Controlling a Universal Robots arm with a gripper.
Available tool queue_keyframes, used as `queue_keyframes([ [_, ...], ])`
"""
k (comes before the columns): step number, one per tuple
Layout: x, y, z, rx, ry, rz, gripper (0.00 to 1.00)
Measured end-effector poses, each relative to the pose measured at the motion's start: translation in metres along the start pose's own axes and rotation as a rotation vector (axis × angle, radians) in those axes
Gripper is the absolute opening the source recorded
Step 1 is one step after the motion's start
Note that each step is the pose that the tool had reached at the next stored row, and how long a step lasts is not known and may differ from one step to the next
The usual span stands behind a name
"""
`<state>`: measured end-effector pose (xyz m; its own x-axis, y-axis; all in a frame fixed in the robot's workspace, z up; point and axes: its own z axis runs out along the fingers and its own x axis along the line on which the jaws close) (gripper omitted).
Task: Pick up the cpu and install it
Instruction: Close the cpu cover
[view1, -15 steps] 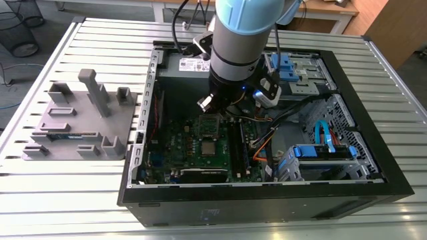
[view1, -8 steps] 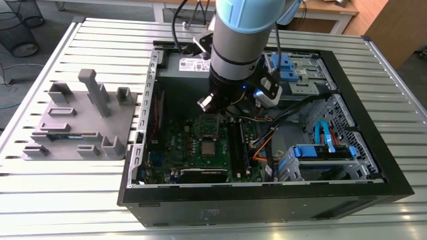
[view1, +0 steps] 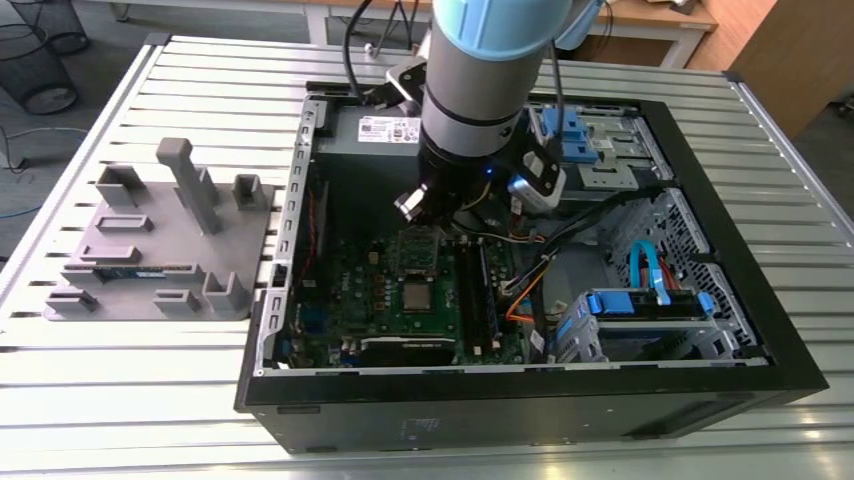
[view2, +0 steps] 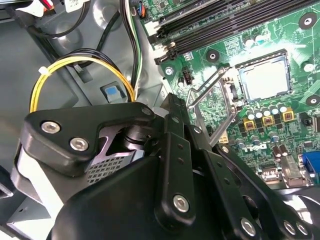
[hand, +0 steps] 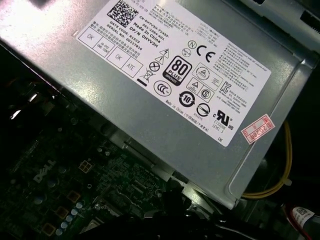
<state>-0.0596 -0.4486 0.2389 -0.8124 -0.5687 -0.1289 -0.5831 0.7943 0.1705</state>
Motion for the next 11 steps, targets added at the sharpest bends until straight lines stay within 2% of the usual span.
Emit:
queue_keyframes([
  [11,-0.0003,0.0003,-0.0035,-0.0001,0.0004,-0.002,0.11],
])
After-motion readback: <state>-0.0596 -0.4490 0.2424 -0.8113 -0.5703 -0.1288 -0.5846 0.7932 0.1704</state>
